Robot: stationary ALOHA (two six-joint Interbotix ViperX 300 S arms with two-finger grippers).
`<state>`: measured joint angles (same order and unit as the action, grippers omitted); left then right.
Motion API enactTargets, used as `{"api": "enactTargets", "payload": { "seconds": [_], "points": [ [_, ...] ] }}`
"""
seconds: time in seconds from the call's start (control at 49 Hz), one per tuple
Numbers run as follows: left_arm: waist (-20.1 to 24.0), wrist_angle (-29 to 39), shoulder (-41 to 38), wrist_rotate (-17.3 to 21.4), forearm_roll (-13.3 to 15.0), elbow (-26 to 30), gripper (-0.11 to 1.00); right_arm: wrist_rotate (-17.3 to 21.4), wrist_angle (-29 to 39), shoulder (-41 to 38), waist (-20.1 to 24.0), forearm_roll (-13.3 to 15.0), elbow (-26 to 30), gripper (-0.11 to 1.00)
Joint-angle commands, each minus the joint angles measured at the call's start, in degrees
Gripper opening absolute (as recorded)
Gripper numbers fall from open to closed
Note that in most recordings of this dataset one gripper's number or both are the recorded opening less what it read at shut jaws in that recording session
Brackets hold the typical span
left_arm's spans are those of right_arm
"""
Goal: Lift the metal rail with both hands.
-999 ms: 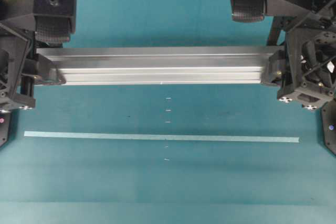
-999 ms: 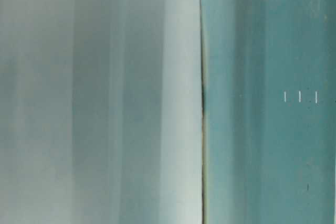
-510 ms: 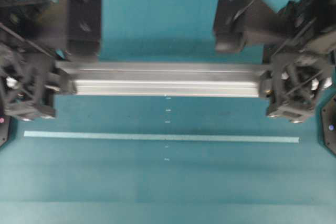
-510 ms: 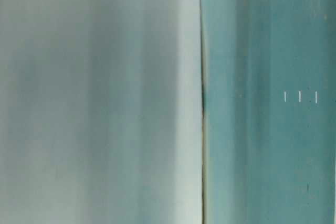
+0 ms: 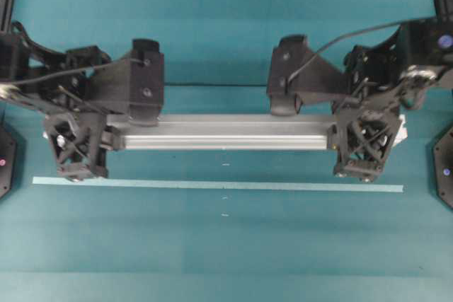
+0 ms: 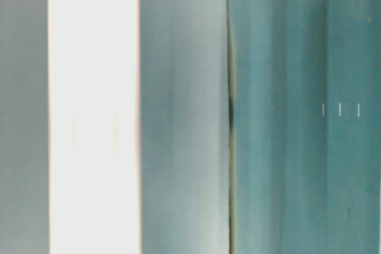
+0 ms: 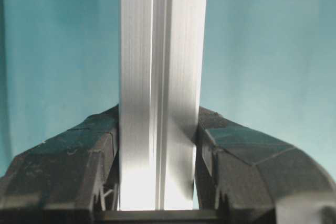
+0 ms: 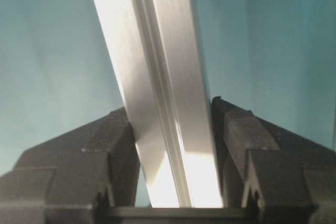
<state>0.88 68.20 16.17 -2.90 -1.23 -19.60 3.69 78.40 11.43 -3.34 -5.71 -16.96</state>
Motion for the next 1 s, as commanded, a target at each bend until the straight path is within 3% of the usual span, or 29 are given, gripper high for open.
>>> {"api": "enactTargets", "payload": {
  "seconds": [0.0, 0.285, 0.714, 0.979],
  "points": [
    [0.53, -1.76, -0.18, 0.35, -0.44, -0.97, 0.30, -0.26, -2.81, -0.26, 0.18, 0.09, -2.37, 0.42],
    [1.05, -10.11, -5.10, 1.05, -0.44, -6.68, 0.30, -1.23, -11.78, -1.41, 0.09, 0.09, -10.20, 0.42],
    [1.23, -20.30, -8.26, 0.62, -0.53, -13.10, 0.30, -1.32, -24.17, -4.22, 0.62, 0.00, -16.79, 0.42],
    [1.32, -23.29, -10.63, 0.35, -0.44, -16.00, 0.30, -1.14, -30.94, -5.27, 0.88, -0.09, -20.48, 0.40]
  ]
}}
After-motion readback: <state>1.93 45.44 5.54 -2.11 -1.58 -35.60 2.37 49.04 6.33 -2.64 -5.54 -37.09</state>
